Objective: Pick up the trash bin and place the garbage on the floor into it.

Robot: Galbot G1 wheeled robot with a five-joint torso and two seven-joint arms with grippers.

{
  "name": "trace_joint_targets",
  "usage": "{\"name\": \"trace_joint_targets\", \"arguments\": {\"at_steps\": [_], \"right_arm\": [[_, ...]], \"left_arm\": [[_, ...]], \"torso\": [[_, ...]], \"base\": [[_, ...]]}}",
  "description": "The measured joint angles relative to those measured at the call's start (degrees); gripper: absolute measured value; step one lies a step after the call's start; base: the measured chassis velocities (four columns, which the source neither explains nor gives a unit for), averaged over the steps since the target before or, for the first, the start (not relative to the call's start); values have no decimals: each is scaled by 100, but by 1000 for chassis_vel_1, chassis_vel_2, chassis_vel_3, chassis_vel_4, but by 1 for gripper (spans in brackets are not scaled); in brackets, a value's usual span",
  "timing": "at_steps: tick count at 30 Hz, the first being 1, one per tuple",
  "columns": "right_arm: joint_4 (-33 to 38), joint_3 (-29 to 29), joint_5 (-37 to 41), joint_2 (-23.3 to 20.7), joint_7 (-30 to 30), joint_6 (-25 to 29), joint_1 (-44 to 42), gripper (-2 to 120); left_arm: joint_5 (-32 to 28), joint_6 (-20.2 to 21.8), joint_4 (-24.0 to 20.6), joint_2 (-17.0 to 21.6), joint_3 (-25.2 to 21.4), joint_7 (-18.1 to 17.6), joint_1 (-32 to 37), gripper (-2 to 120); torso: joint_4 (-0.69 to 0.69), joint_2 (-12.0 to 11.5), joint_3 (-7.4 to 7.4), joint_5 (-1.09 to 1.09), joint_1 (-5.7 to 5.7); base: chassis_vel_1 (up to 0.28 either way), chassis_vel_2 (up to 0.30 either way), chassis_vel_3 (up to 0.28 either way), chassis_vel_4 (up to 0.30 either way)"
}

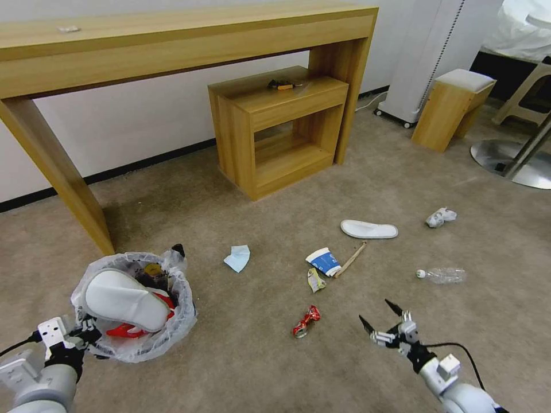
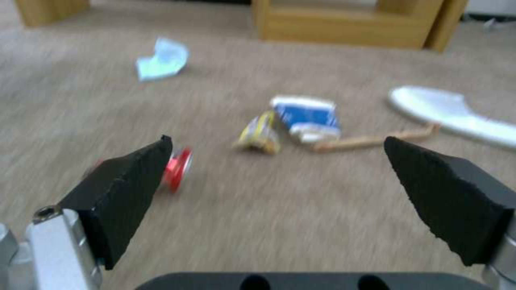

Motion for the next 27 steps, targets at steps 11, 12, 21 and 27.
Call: {"name": "trace_joint_targets", "arguments": {"at_steps": [11, 12, 21, 27], "right_arm": [[2, -266, -137, 62, 45, 27, -238, 100], [2, -319, -141, 106, 48, 20, -221, 100], [-212, -782, -156, 294, 19, -12, 181, 100], [-352, -1168, 25, 502, 16, -73, 535, 100]], "left_arm": [[52, -48, 32, -40, 45, 24, -13, 0], [69, -57, 32, -47, 50, 25, -11, 0], [93, -69, -60, -111, 55, 37, 63, 0], [122, -71, -99, -194, 64, 46, 96, 0]], "torso": [[0, 0, 0, -1, 0], [1, 0, 0, -1, 0], [1, 0, 0, -1, 0], [2, 0, 0, 0, 0]], "base": [[0, 0, 0, 0], [0, 0, 0, 0], [0, 0, 0, 0], [0, 0, 0, 0]]}}
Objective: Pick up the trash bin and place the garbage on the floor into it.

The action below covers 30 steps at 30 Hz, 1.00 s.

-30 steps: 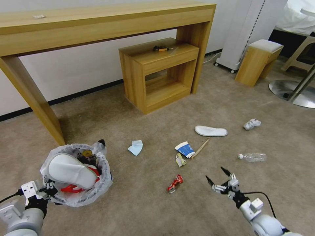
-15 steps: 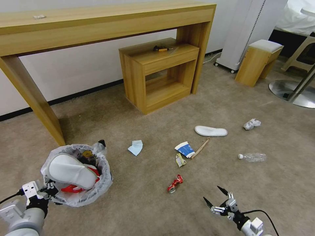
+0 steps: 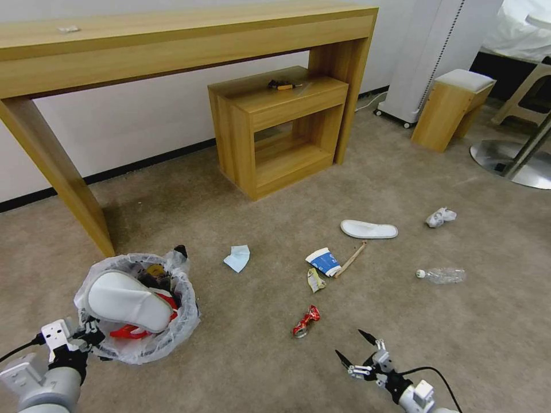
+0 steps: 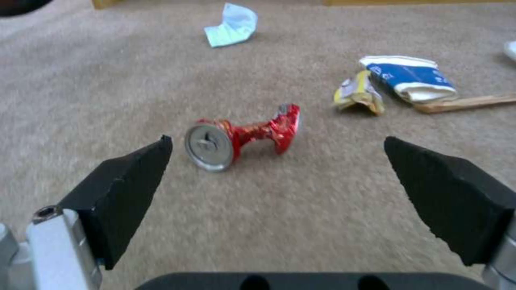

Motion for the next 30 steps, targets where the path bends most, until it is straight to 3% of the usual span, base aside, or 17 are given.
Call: {"name": "trace_joint_targets", "arguments": {"at_steps": [16, 30], "right_arm": [[-196, -153, 161, 317, 106, -85, 81, 100], [-510, -658, 500, 727, 347, -319, 488, 97]], "left_arm": [[55, -3, 39, -23, 66, 7, -30, 0], [-68, -26, 40, 164, 32, 23, -39, 0]], "torso": [[-1, 0, 0, -1, 0], [-1, 0, 0, -1, 0]], "base": [[0, 0, 0, 0], [0, 0, 0, 0]]}}
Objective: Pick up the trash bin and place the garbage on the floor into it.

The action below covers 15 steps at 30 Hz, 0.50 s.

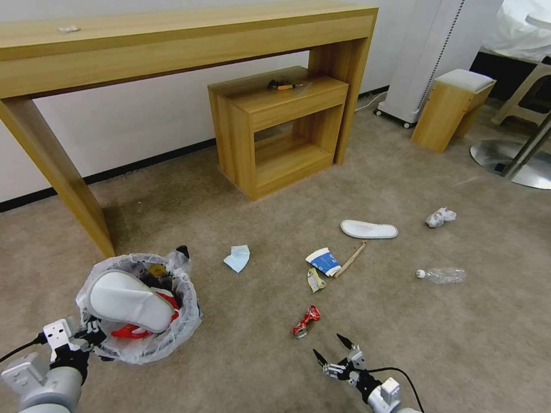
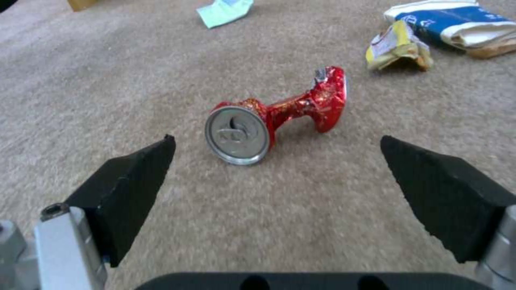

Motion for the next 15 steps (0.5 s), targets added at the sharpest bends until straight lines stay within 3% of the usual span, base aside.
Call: {"name": "trace_joint_targets", "arguments": {"at_steps": [15], "right_arm": [[-306, -515, 186, 386, 87, -109, 352, 97]], "left_arm": [[-43, 6, 13, 57, -6, -14, -10, 0]], "torso": [[0, 0, 0, 0, 0]], "base": [[0, 0, 0, 0]]}}
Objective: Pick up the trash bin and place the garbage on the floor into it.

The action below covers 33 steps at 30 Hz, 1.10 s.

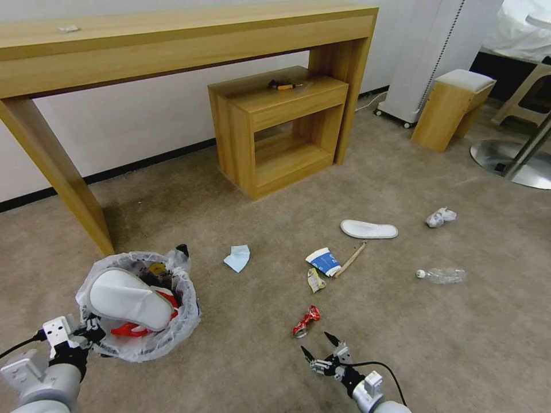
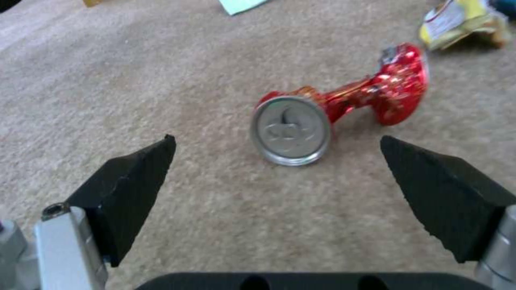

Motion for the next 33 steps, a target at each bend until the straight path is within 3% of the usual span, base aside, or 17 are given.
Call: {"name": "trace_joint_targets", "arguments": {"at_steps": [22, 33], "right_arm": [[-844, -101, 175, 940, -51, 58, 370, 93], [-976, 9, 166, 1020, -98, 88, 460, 92]], "left_arm": [[30, -49, -245, -125, -18, 63, 163, 0], [39, -78, -308, -157, -19, 79, 190, 0]], "torso": [[0, 0, 0, 0, 0], [0, 0, 0, 0, 0]], "base": [[0, 0, 0, 0], [0, 0, 0, 0]]}}
